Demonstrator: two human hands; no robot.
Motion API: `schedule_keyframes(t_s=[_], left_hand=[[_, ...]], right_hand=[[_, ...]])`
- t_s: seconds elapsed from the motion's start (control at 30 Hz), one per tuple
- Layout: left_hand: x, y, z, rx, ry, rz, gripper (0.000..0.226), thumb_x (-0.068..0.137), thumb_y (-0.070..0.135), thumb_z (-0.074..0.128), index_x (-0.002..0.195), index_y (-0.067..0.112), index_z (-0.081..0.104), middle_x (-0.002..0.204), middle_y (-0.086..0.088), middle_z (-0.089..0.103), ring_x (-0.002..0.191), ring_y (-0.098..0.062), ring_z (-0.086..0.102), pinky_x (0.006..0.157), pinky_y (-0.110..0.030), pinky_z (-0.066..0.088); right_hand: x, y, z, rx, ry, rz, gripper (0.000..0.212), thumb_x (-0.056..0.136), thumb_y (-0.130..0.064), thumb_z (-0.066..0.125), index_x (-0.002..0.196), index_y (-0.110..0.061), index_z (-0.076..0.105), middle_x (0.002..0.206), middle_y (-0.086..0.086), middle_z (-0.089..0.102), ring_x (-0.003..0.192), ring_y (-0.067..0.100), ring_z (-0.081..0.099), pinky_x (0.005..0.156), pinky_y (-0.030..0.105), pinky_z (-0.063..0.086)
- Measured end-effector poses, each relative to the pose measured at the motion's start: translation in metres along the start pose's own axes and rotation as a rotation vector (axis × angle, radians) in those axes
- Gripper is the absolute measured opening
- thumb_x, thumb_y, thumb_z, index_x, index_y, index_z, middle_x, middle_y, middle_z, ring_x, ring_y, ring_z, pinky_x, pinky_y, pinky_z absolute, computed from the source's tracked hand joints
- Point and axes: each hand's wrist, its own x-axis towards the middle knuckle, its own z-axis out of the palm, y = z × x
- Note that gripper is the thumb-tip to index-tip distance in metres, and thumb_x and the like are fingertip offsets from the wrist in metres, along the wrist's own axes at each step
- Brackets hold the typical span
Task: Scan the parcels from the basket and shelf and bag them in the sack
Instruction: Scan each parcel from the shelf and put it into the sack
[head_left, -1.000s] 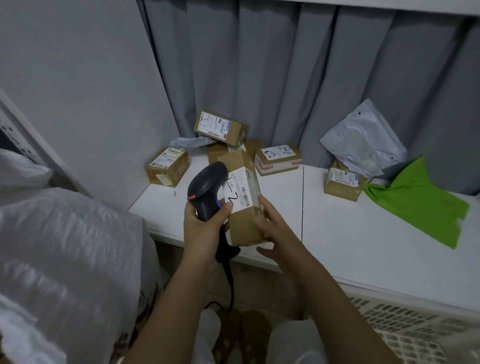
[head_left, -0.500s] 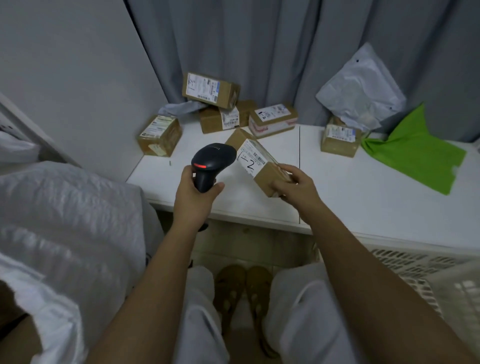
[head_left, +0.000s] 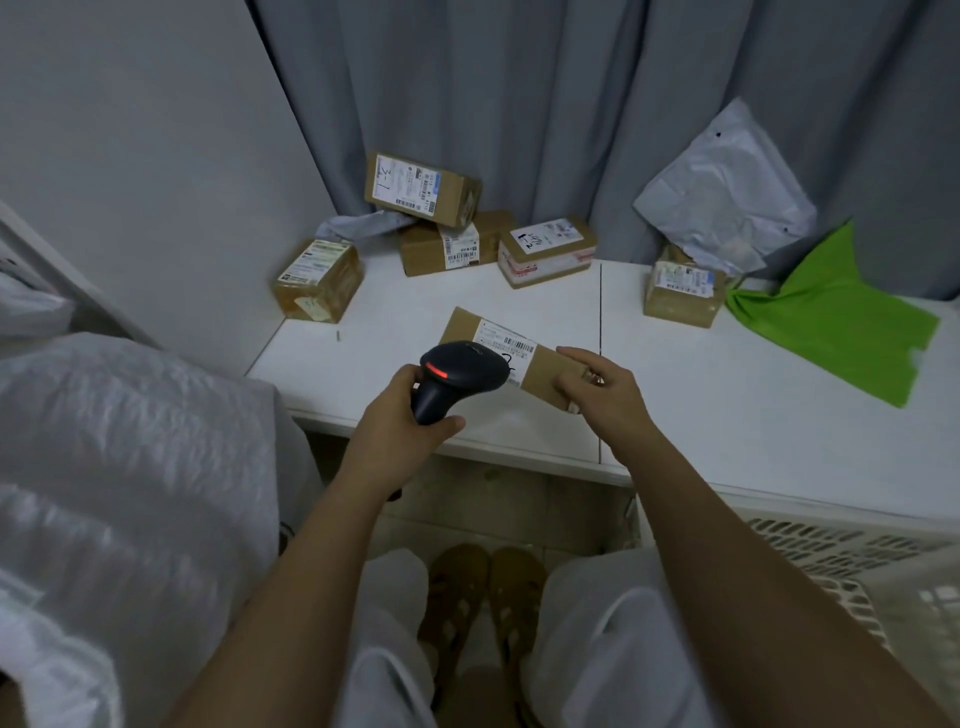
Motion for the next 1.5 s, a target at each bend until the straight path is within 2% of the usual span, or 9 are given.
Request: schedule_keyframes(t_s=[0.27,0.47,0.9,0.97,1.03,1.17,1.3,1.4,1.5], left_hand=[[0.0,0.002,0.001,-0.097,-0.044,-0.024,0.043,0.085,0.023,0.071,0.117,0.021,0.044,0.093,0.005,0.06,0.081,-0.011,0.06,0.074,-0.03,0.05],[0.0,0.004,0.0,-0.064,-0.062,-0.028,0.044,0.086,0.023,0.07,0.119,0.023,0.041,0.095,0.006,0.058,0.082,-0.01,0.059,0.075,-0.029,0.05],[0.0,0.001,0.001,-0.064,-0.028,-0.027,0.044,0.085,0.022,0.071,0.119,0.021,0.043,0.097,0.004,0.06,0.087,-0.014,0.06,0.076,-0.028,0.05],[-0.001,0.006,0.002,-0.075,0.031,0.004,0.044,0.085,0.021,0.072,0.12,0.02,0.045,0.103,0.003,0.06,0.093,-0.014,0.059,0.074,-0.02,0.046],[-0.006,0.017,0.003,-0.138,0.141,0.044,0.044,0.086,0.02,0.07,0.122,0.02,0.046,0.109,0.003,0.06,0.098,-0.012,0.058,0.075,-0.016,0.045],[-0.027,0.051,-0.007,-0.333,0.355,0.054,0.039,0.086,0.023,0.069,0.115,0.031,0.046,0.107,0.004,0.063,0.094,-0.018,0.062,0.076,-0.038,0.053],[-0.073,0.085,-0.045,-0.433,0.469,0.07,0.043,0.084,0.028,0.07,0.118,0.037,0.046,0.102,0.008,0.066,0.084,-0.014,0.06,0.066,-0.042,0.051],[-0.126,0.112,-0.082,-0.476,0.546,0.111,0.036,0.085,0.026,0.069,0.109,0.04,0.046,0.082,0.015,0.066,0.074,-0.015,0.06,0.054,-0.038,0.051],[-0.185,0.129,-0.122,-0.472,0.649,0.195,0.036,0.085,0.02,0.07,0.105,0.04,0.048,0.081,0.018,0.067,0.08,-0.022,0.066,0.065,-0.042,0.056]], right_hand=[[-0.002,-0.004,0.002,-0.062,-0.01,-0.03,0.042,0.092,-0.016,0.064,0.133,-0.016,0.056,0.122,-0.003,0.051,0.103,0.01,0.049,0.062,0.006,0.045],[-0.004,-0.006,0.002,-0.075,-0.006,-0.041,0.044,0.092,-0.017,0.064,0.134,-0.015,0.055,0.133,0.004,0.054,0.103,0.009,0.049,0.064,0.007,0.045],[-0.005,-0.005,0.003,-0.074,-0.002,-0.053,0.043,0.091,-0.016,0.063,0.134,-0.015,0.055,0.119,-0.005,0.049,0.103,0.009,0.049,0.056,0.004,0.045],[-0.008,-0.007,0.004,-0.043,0.013,-0.063,0.042,0.091,-0.016,0.063,0.133,-0.016,0.057,0.121,-0.003,0.051,0.105,0.012,0.05,0.059,0.006,0.046],[-0.016,-0.015,0.008,0.037,0.031,-0.051,0.039,0.092,-0.016,0.062,0.131,-0.016,0.058,0.122,0.0,0.055,0.108,0.016,0.054,0.074,0.014,0.051],[-0.045,-0.048,0.025,0.207,0.044,-0.051,0.034,0.093,-0.015,0.062,0.126,-0.021,0.061,0.114,-0.005,0.06,0.109,0.018,0.059,0.095,0.042,0.053],[-0.09,-0.103,0.04,0.362,-0.028,-0.112,0.027,0.093,-0.018,0.063,0.109,-0.039,0.06,0.108,-0.015,0.058,0.102,0.01,0.06,0.096,0.041,0.053],[-0.128,-0.149,0.048,0.392,-0.115,-0.182,0.027,0.092,-0.024,0.066,0.114,-0.038,0.058,0.124,-0.003,0.058,0.112,0.018,0.059,0.096,0.042,0.053],[-0.17,-0.195,0.062,0.376,-0.247,-0.289,0.029,0.088,-0.029,0.069,0.114,-0.038,0.059,0.13,0.002,0.057,0.116,0.022,0.058,0.094,0.041,0.054]])
